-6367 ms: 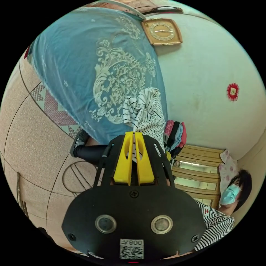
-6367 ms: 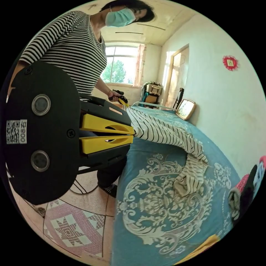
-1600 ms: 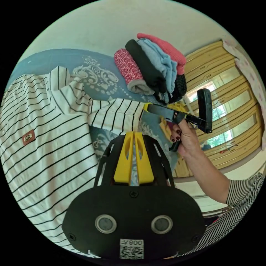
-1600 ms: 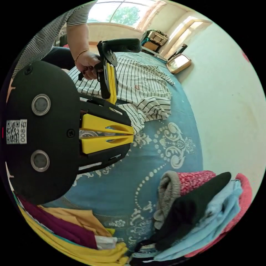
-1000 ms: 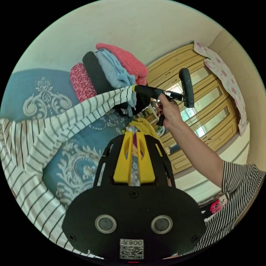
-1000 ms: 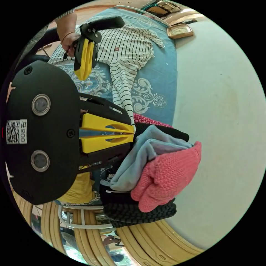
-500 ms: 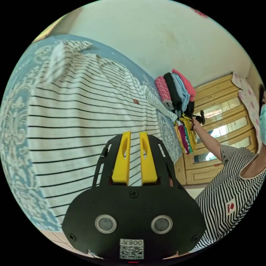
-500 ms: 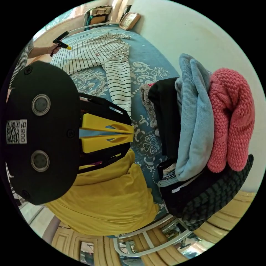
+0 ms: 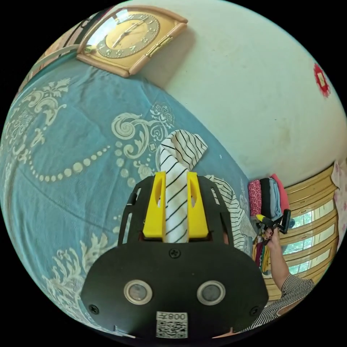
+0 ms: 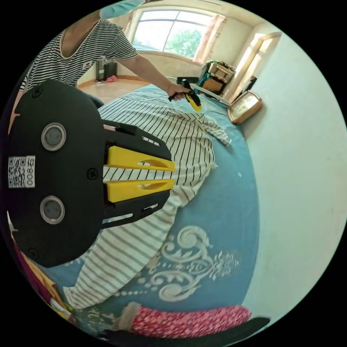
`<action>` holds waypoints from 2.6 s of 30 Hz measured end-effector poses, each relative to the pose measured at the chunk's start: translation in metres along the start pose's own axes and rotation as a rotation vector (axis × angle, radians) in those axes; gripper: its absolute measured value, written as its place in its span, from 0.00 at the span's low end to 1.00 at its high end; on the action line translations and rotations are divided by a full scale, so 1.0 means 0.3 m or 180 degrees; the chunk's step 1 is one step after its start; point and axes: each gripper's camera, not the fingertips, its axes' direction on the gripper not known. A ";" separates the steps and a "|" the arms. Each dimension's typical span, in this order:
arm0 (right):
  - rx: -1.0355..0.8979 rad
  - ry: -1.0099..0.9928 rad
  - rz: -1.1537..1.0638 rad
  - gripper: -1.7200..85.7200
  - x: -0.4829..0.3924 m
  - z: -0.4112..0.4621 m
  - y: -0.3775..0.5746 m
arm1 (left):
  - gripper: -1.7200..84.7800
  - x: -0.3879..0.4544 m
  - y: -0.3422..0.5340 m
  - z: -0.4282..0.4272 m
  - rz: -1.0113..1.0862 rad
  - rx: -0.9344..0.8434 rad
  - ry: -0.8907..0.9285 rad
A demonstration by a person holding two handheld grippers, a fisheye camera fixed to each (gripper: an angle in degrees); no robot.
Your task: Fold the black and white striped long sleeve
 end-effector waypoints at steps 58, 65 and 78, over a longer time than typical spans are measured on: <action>-0.0467 -0.2046 -0.1998 0.02 -1.144 0.969 -0.498 | 0.05 -0.832 0.285 -0.953 0.0561 0.1184 0.3096; -0.0338 -0.1929 -0.2272 0.02 -1.525 0.999 -0.591 | 0.03 -0.950 0.303 -1.438 0.0668 0.2127 0.2661; -0.0205 -0.0688 -0.1346 0.02 -1.587 1.304 -0.553 | 0.04 -1.316 0.622 -1.338 -0.0675 0.1638 0.0935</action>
